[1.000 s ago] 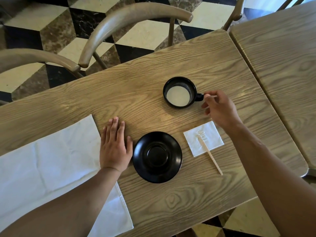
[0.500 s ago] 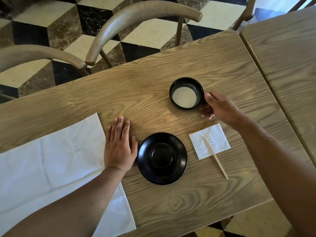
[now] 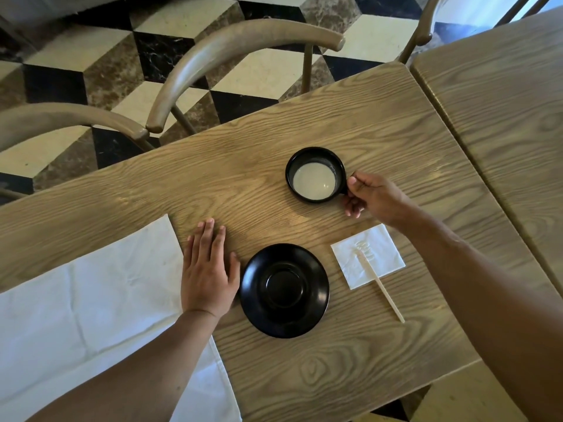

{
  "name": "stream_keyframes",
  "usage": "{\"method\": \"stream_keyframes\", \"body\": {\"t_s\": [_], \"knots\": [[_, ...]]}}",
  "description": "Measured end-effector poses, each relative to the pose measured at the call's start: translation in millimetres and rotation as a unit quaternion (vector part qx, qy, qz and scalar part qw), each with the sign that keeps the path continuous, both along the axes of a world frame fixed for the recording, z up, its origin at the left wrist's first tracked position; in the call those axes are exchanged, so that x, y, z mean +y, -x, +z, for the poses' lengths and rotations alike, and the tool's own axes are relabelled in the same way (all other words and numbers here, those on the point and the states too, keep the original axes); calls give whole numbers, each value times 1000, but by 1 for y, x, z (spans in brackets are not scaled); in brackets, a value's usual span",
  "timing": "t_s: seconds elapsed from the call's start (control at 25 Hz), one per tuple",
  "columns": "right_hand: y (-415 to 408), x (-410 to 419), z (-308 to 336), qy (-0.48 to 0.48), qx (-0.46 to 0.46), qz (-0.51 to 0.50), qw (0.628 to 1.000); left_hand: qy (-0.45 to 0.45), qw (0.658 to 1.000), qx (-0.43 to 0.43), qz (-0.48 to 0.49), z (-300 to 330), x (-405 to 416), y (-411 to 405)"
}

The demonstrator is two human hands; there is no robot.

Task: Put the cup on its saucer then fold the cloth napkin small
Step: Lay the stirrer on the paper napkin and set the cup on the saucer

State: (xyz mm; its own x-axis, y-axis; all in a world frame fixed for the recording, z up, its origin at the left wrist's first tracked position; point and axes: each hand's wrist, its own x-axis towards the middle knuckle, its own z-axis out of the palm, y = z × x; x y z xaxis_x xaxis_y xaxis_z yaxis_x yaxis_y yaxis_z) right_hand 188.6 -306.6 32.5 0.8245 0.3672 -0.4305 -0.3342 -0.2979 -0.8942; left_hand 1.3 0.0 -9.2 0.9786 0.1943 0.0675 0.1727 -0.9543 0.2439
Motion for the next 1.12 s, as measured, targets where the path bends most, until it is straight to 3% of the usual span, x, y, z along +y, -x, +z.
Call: {"method": "stream_keyframes", "body": {"t_s": [0.52, 1.12], "knots": [[16, 16, 21, -22, -46, 52, 997, 0, 1000, -5, -3, -2, 3, 1], [101, 13, 44, 8, -18, 174, 985, 5, 1000, 10, 10, 6, 0, 1]]}}
